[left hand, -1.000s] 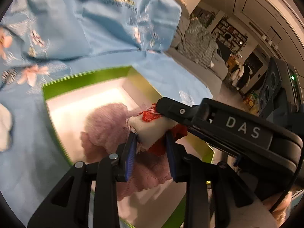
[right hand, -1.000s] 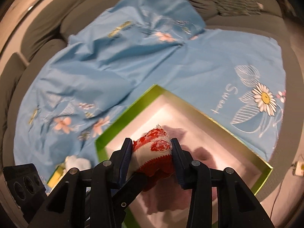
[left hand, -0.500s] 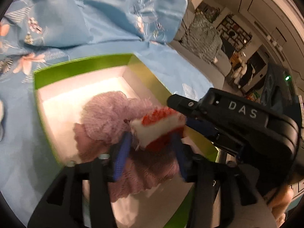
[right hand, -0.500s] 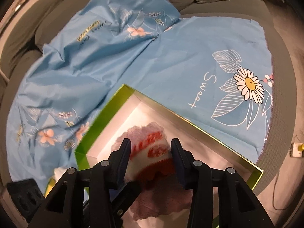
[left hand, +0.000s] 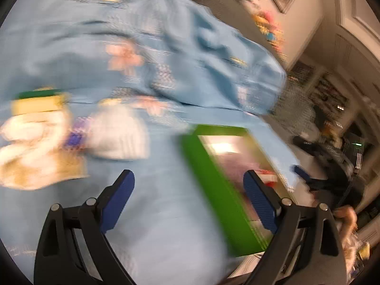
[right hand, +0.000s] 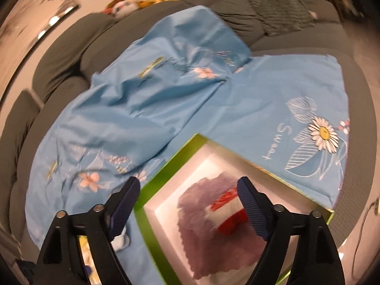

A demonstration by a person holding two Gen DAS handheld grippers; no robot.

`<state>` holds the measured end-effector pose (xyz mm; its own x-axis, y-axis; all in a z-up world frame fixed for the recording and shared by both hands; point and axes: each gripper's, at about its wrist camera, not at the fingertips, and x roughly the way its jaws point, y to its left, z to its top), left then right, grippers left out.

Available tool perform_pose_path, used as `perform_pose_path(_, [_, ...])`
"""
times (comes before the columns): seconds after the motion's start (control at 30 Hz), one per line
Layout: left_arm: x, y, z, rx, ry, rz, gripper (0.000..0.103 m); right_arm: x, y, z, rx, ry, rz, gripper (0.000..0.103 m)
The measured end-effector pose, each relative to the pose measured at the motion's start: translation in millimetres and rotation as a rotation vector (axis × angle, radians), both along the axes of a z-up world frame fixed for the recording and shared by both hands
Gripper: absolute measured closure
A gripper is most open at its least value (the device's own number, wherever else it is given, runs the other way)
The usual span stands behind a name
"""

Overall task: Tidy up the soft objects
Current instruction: 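Move the right gripper to the white plush toy and grasp it, then lift the white plush toy and carry it toward the green box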

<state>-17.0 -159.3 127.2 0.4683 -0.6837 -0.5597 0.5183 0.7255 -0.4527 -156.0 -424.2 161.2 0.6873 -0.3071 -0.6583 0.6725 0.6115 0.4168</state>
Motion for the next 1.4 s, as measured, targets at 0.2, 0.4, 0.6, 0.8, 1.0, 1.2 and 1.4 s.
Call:
perform_pose_path(0.2, [1.2,105.9,-18.8,0.117,0.012,0.275,0.010,39.4,54.0,-2.9,-0.067,0.068,0.168,0.013])
perform_pose_path(0.4, [6.1,176.7,-53.5,0.174,0.088,0.502,0.010,82.0,121.5,-20.1,-0.071,0.132,0.399,0.013])
perform_pose_path(0.6, [16.5,205.0,-56.5,0.096,0.167,0.550,0.010,137.6,173.1,-62.5,-0.020,0.267,0.536,0.013])
perform_pose_path(0.8, [18.7,205.1,-54.1,0.105,0.173,0.544,0.010,184.2,190.2,-112.7,0.127,0.326,0.515,0.013])
perform_pose_path(1.0, [22.1,212.7,-53.8,0.083,0.179,0.533,0.010,219.6,198.7,-156.2,0.025,0.405,0.480,0.021])
perform_pose_path(1.2, [22.2,214.9,-50.6,0.083,0.175,0.535,0.010,208.8,211.0,-141.4,-0.018,0.361,0.527,0.033])
perform_pose_path(1.4, [16.3,222.4,-46.1,0.074,0.165,0.565,0.010,174.8,241.1,-81.1,-0.001,0.336,0.638,0.033])
